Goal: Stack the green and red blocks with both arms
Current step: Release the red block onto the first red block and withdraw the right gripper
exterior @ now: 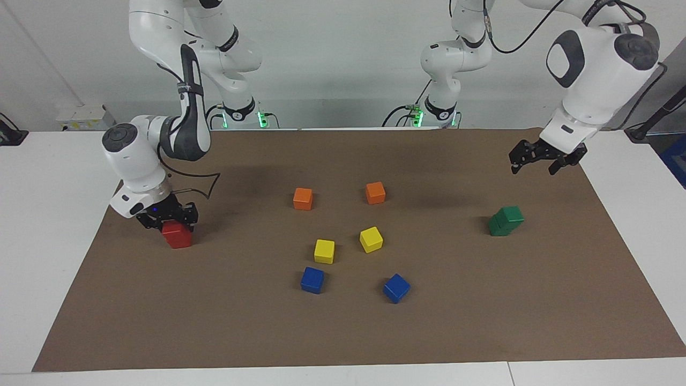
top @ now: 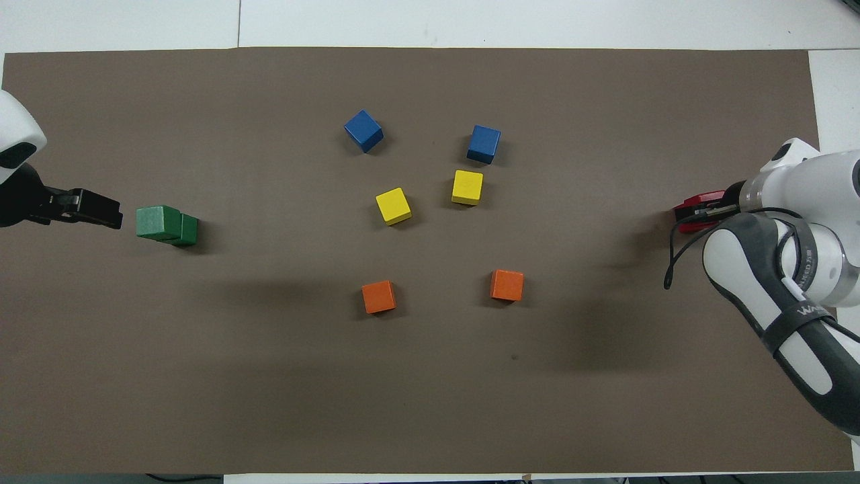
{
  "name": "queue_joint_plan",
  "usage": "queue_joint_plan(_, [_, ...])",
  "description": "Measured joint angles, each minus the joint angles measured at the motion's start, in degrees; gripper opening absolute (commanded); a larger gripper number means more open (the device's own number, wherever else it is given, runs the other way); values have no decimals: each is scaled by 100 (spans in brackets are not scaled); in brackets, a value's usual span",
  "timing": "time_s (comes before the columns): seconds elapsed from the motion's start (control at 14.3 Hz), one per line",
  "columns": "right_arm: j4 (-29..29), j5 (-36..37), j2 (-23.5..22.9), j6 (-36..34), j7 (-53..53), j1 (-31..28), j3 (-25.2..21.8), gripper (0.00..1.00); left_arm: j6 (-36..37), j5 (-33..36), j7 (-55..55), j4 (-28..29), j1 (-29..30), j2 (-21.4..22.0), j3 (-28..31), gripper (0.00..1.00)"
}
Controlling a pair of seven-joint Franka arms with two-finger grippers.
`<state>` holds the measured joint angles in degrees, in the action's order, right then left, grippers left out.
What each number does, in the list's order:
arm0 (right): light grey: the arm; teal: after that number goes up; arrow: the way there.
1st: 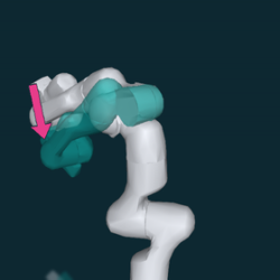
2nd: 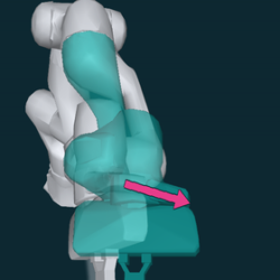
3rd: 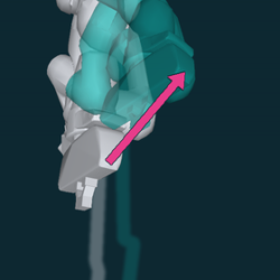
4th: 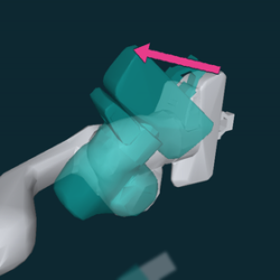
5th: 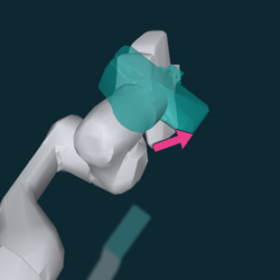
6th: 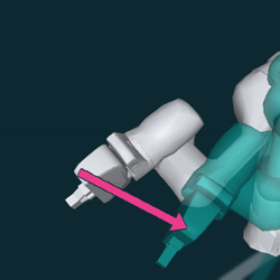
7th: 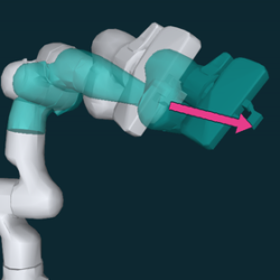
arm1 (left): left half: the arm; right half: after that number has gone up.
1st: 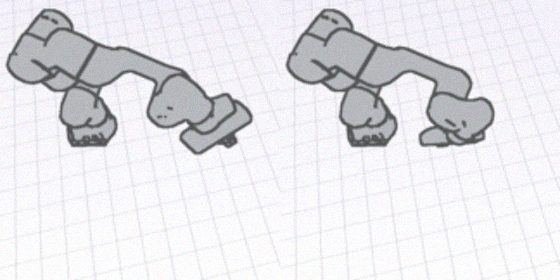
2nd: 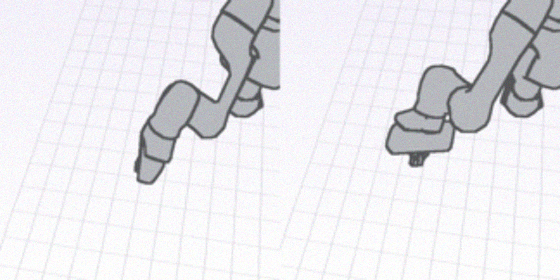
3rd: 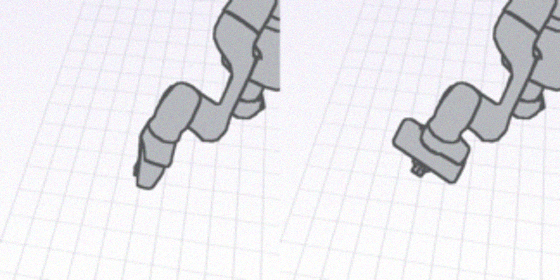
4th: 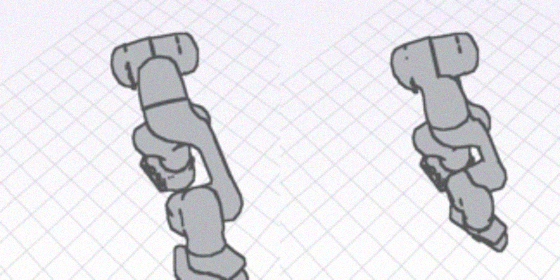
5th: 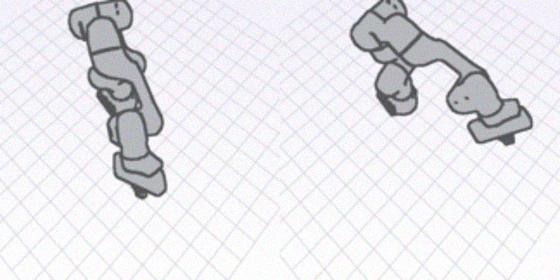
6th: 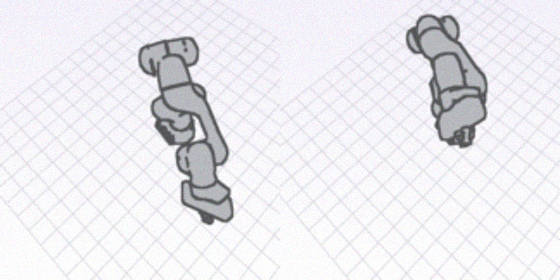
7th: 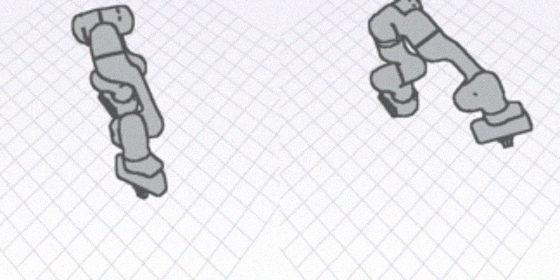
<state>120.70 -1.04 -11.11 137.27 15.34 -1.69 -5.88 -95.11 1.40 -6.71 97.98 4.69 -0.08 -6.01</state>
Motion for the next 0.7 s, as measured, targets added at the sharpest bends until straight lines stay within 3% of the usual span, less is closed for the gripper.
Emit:
queue_joint_plan(0.21, [-101, 6, 35, -268, 0, 38, 11, 100, 65, -13, 157, 55, -93, 93, 6, 100])
queue_joint_plan(0.49, [-1517, 12, 333, -2479, 0, 236, 21, 100, 64, -20, 374, 100, -216, 76, 39, 100])
queue_joint_plan(0.7, [-2196, 34, 773, -3406, -7, 421, 28, 100, 100, -21, 506, 97, -316, 78, 56, 100])
